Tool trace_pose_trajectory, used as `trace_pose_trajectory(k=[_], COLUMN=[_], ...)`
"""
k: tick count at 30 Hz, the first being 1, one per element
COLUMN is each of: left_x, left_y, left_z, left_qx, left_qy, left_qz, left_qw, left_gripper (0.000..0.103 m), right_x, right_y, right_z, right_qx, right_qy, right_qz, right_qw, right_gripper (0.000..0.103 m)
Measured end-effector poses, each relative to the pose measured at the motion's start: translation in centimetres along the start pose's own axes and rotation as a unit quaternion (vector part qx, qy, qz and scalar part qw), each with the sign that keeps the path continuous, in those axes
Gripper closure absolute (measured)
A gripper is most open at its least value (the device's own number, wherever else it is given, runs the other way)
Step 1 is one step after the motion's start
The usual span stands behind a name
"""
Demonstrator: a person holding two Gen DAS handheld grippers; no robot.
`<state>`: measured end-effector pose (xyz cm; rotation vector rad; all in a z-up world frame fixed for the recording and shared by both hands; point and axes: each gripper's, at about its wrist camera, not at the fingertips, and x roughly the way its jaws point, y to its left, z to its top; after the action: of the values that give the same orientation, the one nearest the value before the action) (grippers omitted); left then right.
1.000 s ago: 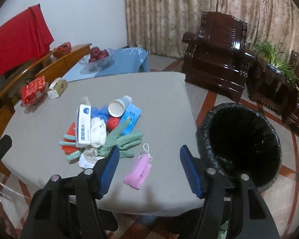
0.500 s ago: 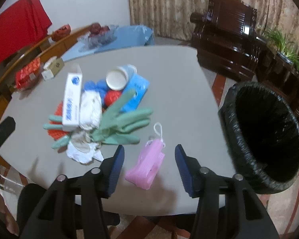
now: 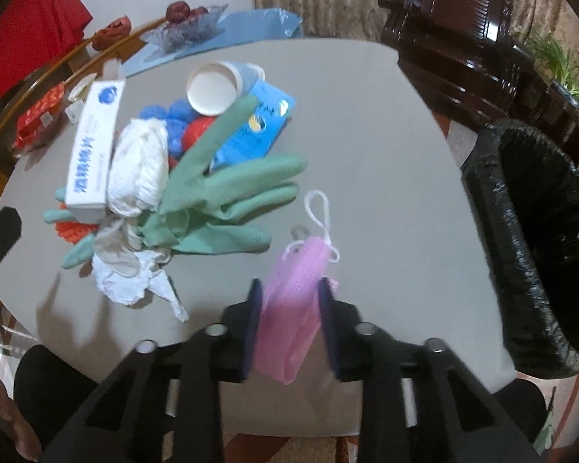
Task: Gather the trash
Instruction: 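Grasp the pink face mask with the right gripper while the left gripper approaches the cotton-pad box, then grasp the white cotton-pad box with the left gripper and lift it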
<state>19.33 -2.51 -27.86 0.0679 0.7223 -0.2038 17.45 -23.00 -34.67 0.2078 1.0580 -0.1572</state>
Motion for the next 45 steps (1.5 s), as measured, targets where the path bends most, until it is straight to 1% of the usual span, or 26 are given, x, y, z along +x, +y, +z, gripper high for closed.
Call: trace_pose_trajectory(k=[3, 6, 8, 10, 11, 12, 14, 21, 22, 24, 25, 26, 30, 34, 36, 38, 42, 43, 45], left_x=[0.4, 0.8, 1.2, 1.7, 1.9, 2.1, 2.7, 4.5, 4.7, 5.4, 5.6, 5.7, 4.8, 3.5, 3.8, 4.3, 4.9, 5.0, 5.0], left_y=[-0.4, -1.0, -1.4, -1.9, -2.1, -2.3, -2.7, -3.5, -3.5, -3.8, -3.7, -3.6, -3.3, -2.5, -1.7, -1.3, -2.3, -2.5, -2.7], left_z=[0.0, 0.1, 0.0, 0.0, 0.0, 0.0, 0.1, 0.0, 0.0, 0.2, 0.2, 0.3, 0.4, 0.3, 0.2, 0.0, 0.1, 0.1, 0.2], left_qx=[0.003, 0.008, 0.011, 0.017, 0.019, 0.02, 0.02, 0.029, 0.031, 0.036, 0.036, 0.034, 0.034, 0.029, 0.02, 0.011, 0.027, 0.03, 0.034], left_qy=[0.0, -0.002, -0.002, 0.001, 0.003, 0.004, 0.009, 0.016, 0.016, 0.025, 0.029, 0.032, 0.025, 0.012, 0.019, 0.027, 0.029, 0.028, 0.025], left_qz=[-0.002, -0.004, -0.005, -0.007, -0.008, -0.01, -0.013, -0.004, -0.001, 0.005, 0.001, -0.006, -0.004, 0.005, 0.01, 0.012, 0.011, 0.011, 0.005], left_qw=[1.0, 1.0, 0.9999, 0.9998, 0.9998, 0.9997, 0.9997, 0.9994, 0.9994, 0.999, 0.9989, 0.9989, 0.9991, 0.9995, 0.9996, 0.9995, 0.9992, 0.9991, 0.9991], left_gripper=[0.006, 0.006, 0.006, 0.009, 0.012, 0.017, 0.021, 0.022, 0.023, 0.034, 0.037, 0.043, 0.053, 0.052, 0.048, 0.046, 0.046, 0.047, 0.061], right_x=[0.4, 0.1, -0.5, -1.0, -1.1, -1.3, -1.5, -1.1, -1.0, -0.8, -0.8, -0.8, -1.2, -1.3, -1.5, -1.5, -1.4, -1.4, -1.4], right_y=[-0.3, -0.6, -0.9, -1.2, -1.2, -1.3, -1.4, -1.7, -1.7, -1.8, -1.9, -2.0, -2.1, -2.0, -1.9, -1.8, -1.8, -1.8, -1.8], right_z=[0.2, 0.4, 0.8, 1.2, 1.4, 1.6, 2.0, 2.4, 2.4, 2.3, 2.3, 2.3, 2.2, 2.0, 2.0, 2.0, 2.0, 2.0, 2.0], right_qx=[-0.001, 0.0, 0.002, 0.003, 0.003, 0.002, 0.0, -0.003, -0.003, -0.003, -0.003, -0.002, -0.001, -0.001, -0.002, -0.003, -0.006, -0.006, -0.005], right_qy=[0.005, -0.004, -0.015, -0.026, -0.03, -0.035, -0.043, -0.044, -0.043, -0.04, -0.04, -0.04, -0.044, -0.045, -0.046, -0.047, -0.045, -0.045, -0.045], right_qz=[0.005, 0.006, 0.006, 0.008, 0.008, 0.008, 0.011, 0.016, 0.016, 0.015, 0.016, 0.015, 0.014, 0.013, 0.013, 0.013, 0.012, 0.011, 0.01], right_qw=[1.0, 1.0, 1.0, 1.0, 1.0, 0.999, 0.999, 0.999, 0.999, 0.999, 0.999, 0.999, 0.999, 0.999, 0.999, 0.999, 0.999, 0.999, 0.999], right_gripper=[0.094, 0.097, 0.097, 0.097, 0.097, 0.097, 0.097, 0.097, 0.097, 0.097, 0.097, 0.097, 0.097, 0.096, 0.096, 0.096, 0.096, 0.096, 0.096])
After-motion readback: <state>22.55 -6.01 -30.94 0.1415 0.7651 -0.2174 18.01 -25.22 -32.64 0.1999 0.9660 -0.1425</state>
